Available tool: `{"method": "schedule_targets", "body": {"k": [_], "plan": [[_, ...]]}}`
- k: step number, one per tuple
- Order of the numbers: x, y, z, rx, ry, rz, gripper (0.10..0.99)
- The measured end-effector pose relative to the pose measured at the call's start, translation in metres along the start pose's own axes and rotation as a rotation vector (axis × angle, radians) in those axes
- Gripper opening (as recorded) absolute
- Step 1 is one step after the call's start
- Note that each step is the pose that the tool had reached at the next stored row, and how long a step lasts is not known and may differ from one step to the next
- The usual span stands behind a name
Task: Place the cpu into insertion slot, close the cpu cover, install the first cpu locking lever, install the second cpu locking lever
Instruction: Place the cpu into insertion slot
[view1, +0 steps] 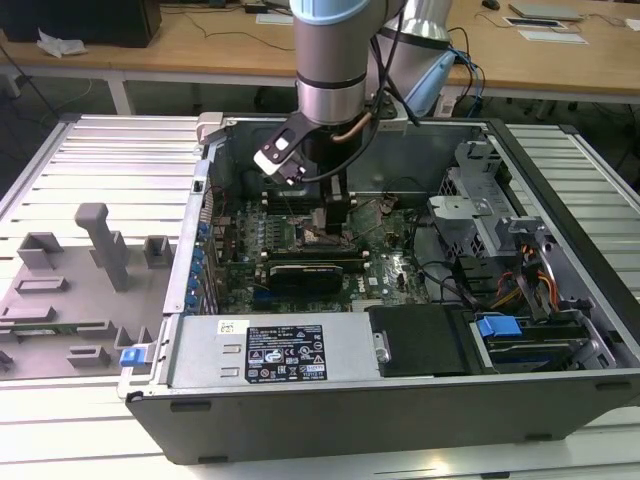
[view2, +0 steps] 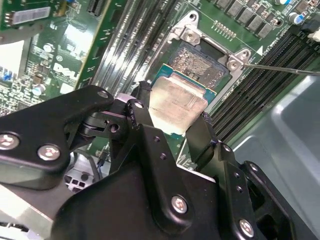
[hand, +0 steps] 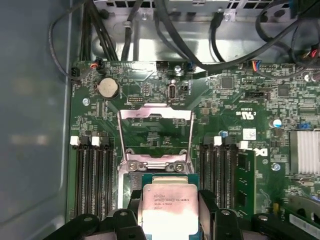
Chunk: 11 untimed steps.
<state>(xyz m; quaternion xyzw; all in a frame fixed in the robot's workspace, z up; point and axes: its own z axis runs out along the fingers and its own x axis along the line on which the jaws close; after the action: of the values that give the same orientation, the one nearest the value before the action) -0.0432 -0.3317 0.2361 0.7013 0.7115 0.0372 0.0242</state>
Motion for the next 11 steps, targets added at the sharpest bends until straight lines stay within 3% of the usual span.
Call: {"method": "schedule_targets", "body": {"k": [11], "plan": [[0.0065,-0.0051,0.0139,0.004,-0.0005,0.007,0.533]]}}
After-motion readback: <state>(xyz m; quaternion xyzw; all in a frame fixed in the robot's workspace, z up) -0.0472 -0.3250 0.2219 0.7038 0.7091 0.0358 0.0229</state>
